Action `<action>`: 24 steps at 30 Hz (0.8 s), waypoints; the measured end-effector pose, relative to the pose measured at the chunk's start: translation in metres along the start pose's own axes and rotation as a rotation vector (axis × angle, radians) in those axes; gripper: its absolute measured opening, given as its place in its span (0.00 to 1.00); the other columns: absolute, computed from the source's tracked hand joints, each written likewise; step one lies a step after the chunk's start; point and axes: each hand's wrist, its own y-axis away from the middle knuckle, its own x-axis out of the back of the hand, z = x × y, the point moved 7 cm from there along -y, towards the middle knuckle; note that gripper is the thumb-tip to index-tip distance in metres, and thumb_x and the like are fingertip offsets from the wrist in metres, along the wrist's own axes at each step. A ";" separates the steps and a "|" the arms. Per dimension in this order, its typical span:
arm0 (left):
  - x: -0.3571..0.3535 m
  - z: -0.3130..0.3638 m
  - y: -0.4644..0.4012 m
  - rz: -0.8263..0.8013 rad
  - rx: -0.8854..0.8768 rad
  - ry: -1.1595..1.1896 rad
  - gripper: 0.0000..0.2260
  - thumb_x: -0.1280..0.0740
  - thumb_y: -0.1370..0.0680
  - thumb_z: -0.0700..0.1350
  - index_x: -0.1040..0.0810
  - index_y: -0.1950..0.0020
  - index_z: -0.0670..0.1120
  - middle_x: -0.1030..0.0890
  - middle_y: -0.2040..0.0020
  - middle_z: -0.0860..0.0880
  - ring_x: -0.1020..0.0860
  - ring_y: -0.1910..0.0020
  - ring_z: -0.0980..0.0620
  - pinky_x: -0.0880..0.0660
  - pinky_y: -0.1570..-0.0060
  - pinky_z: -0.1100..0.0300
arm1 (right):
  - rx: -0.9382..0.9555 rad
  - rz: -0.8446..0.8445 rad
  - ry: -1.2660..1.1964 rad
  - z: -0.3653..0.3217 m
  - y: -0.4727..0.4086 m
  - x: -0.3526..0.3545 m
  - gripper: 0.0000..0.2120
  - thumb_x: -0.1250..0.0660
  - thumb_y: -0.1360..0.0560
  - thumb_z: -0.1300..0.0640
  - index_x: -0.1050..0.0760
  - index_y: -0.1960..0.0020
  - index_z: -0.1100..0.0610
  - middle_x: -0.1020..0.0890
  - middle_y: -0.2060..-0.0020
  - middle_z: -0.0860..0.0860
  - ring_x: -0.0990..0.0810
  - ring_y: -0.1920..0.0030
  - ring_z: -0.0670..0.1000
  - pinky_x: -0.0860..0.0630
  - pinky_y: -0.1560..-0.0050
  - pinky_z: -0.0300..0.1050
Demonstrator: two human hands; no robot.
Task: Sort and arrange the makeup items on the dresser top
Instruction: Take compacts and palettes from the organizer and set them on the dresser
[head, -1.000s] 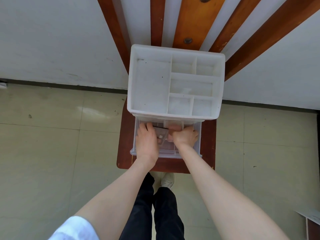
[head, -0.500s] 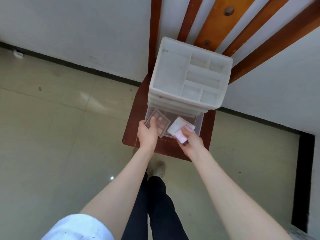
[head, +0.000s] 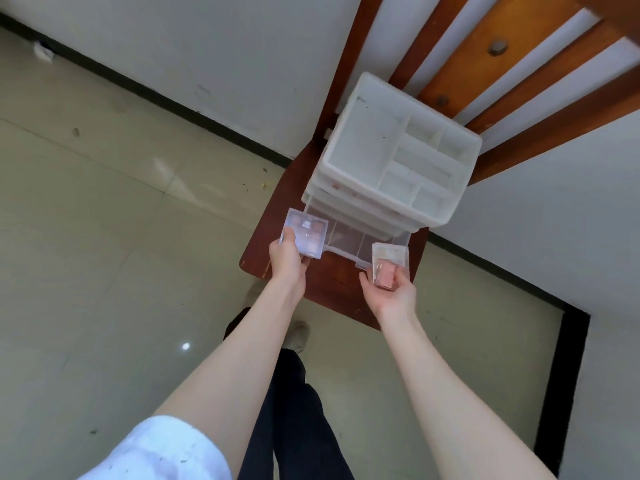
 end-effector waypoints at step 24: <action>-0.060 0.003 -0.036 -0.116 0.302 0.698 0.17 0.52 0.18 0.47 0.36 0.33 0.41 0.26 0.36 0.36 0.30 0.34 0.40 0.42 0.29 0.45 | -0.040 -0.187 -0.579 -0.023 -0.044 -0.050 0.14 0.51 0.18 0.60 0.29 0.50 0.65 0.30 0.33 0.63 0.31 0.32 0.62 0.42 0.29 0.60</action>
